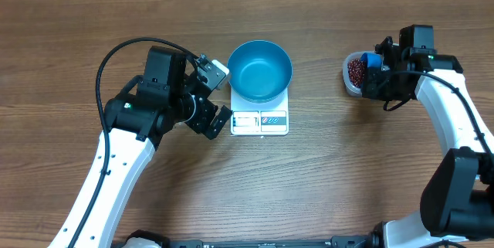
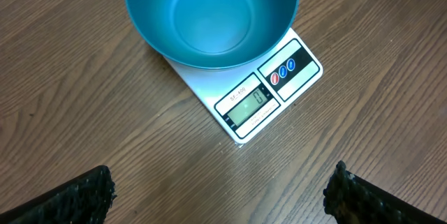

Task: Scoop item into bowl and weigh 150g on scale
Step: 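Dip the scoop into the red beans with the right gripper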

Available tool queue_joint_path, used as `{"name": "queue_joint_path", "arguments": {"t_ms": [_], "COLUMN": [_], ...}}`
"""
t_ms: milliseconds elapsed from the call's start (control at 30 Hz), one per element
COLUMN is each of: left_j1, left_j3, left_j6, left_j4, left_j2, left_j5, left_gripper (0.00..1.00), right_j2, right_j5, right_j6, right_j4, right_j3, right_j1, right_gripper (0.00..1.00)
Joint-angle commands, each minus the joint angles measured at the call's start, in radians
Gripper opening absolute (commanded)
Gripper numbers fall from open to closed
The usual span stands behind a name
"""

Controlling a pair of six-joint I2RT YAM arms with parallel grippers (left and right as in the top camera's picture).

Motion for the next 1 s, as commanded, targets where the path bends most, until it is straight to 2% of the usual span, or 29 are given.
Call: {"name": "queue_joint_path", "arguments": {"t_ms": [0, 267, 567, 967], "left_j1": [-0.002, -0.002, -0.002, -0.002], "left_j3": [-0.004, -0.004, -0.004, -0.004], "left_j6": [-0.018, -0.018, -0.018, -0.018], "left_j4": [0.003, 0.003, 0.003, 0.003], "left_j2": [0.007, 0.007, 0.007, 0.007], "left_j5": [0.015, 0.015, 0.014, 0.015], "left_gripper": [1.0, 1.0, 1.0, 1.0], "right_j2": [0.015, 0.015, 0.015, 0.015], "right_j5": [-0.079, -0.211, -0.433, -0.632], "right_j6": [0.015, 0.016, 0.038, 0.033], "right_j4": [0.012, 0.013, 0.01, -0.027], "right_j3": [0.0, 0.001, 0.001, 0.001], "right_j1": [-0.003, -0.023, -0.238, -0.353], "right_gripper": [0.04, 0.04, 0.04, 0.04]}}
